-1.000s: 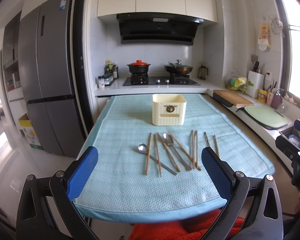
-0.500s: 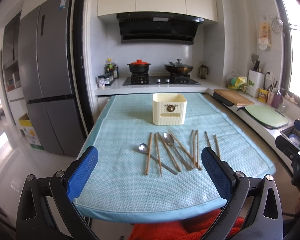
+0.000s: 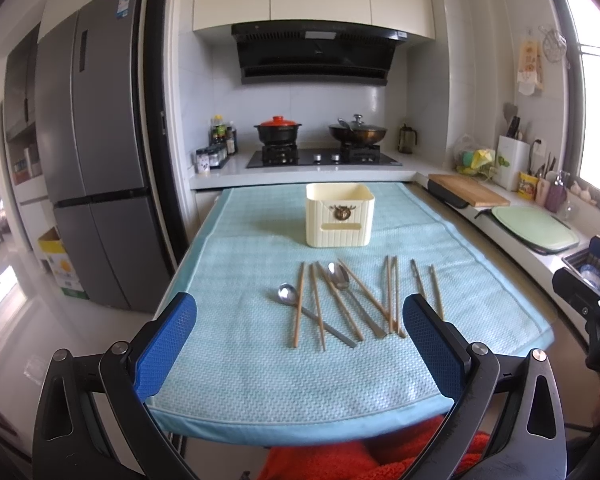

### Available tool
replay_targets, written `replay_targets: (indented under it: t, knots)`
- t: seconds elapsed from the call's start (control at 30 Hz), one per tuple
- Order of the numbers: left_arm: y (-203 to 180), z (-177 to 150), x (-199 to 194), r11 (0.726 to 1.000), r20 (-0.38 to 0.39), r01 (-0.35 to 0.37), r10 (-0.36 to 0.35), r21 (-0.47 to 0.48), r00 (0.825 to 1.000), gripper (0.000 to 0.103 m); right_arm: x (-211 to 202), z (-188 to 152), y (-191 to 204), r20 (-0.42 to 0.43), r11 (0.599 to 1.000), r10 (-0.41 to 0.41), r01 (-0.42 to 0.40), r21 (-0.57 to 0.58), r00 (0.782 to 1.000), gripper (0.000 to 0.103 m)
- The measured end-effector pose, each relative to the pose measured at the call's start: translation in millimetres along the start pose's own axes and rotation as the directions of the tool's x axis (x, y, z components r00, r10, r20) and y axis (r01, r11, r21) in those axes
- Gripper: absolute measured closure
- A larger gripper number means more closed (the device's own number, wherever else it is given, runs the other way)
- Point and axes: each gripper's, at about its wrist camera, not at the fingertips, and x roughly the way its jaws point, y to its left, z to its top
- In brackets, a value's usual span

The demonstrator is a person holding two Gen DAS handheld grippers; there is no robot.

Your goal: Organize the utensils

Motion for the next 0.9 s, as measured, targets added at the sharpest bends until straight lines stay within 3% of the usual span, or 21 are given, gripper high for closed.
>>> replay_targets:
  t: [0.37,0.5,0.9]
  knots:
    - [2.6,3.2,15.3,1.0,-0.051,-0.018,0.017,-0.021,0.999,0.0,8.1,0.6,-2.3,-0.021,1.0,0.013,-0.013,-0.005,1.0,0.0]
    - [5.7,3.6,28.7,0.999,-0.096,-0.047,0.044,-0.026,0.994,0.0,17.9,-0.8,-6.0,-0.044,1.0,0.016,-0.016,0.006,0.999,0.0]
    - [19.6,0.5,84.7,0.997,-0.222,-0.05,0.034,-0.066,0.974,0.0,60.6,-11.5,-23.2,-0.147,0.999,0.001,0.006,0.046,0.989,0.0]
